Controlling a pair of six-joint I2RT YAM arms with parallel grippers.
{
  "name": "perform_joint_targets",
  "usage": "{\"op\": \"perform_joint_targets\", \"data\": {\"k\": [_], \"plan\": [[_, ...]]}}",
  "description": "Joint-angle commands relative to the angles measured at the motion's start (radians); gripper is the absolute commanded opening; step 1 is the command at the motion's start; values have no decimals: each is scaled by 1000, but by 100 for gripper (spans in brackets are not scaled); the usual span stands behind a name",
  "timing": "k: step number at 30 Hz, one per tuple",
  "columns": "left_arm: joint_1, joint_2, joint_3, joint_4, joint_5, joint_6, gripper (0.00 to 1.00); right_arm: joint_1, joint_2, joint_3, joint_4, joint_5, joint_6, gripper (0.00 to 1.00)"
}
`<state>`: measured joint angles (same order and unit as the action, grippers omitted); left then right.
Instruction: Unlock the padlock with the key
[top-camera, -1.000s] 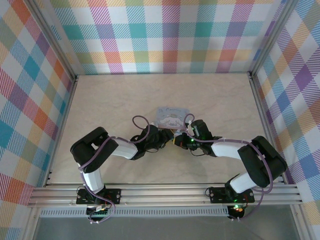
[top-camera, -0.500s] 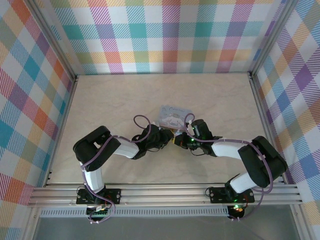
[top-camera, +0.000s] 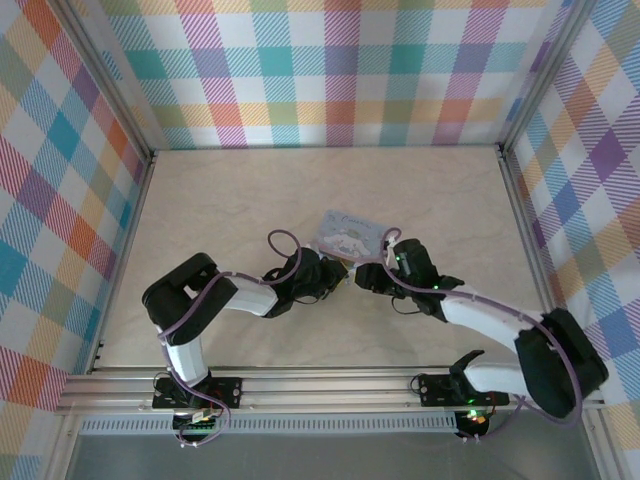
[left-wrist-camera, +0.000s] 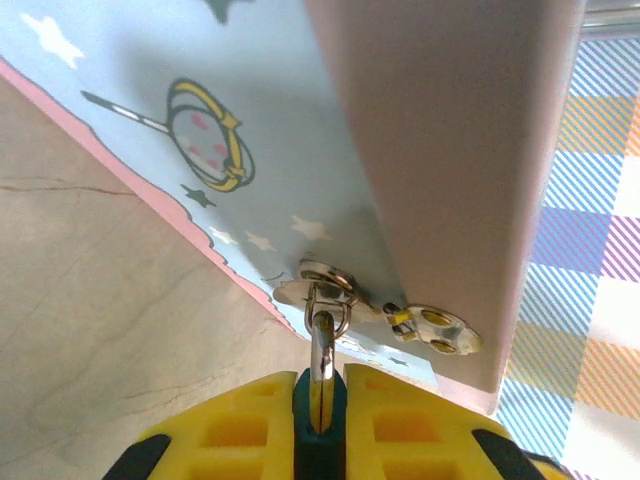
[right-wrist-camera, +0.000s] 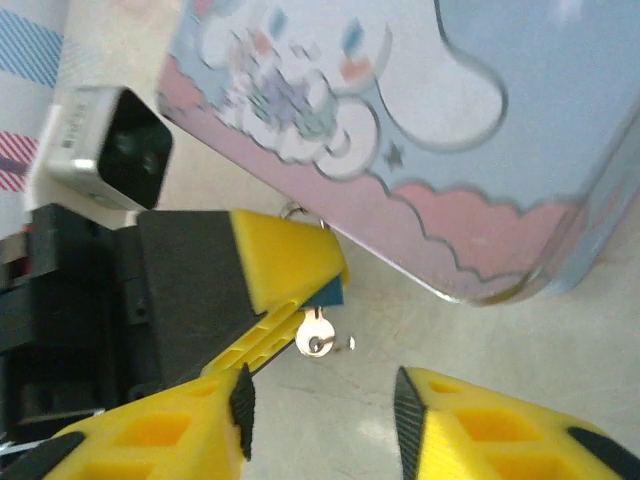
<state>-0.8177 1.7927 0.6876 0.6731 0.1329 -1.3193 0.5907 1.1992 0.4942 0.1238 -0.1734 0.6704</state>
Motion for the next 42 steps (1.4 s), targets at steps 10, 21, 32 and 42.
{"op": "perform_joint_targets", "data": {"k": [10, 21, 32, 42], "plan": [[-11, -147, 58, -272, -33, -25, 0, 2, -386, -126, 129, 301, -366, 100], [-11, -184, 117, -416, -36, -52, 0, 30, -441, -144, 101, 91, -711, 100], [-10, -179, 156, -449, -26, -85, 0, 255, -356, -213, 157, 272, -1101, 92], [-8, -182, 150, -432, -16, -92, 0, 324, -179, -206, 267, 365, -1285, 79]]}}
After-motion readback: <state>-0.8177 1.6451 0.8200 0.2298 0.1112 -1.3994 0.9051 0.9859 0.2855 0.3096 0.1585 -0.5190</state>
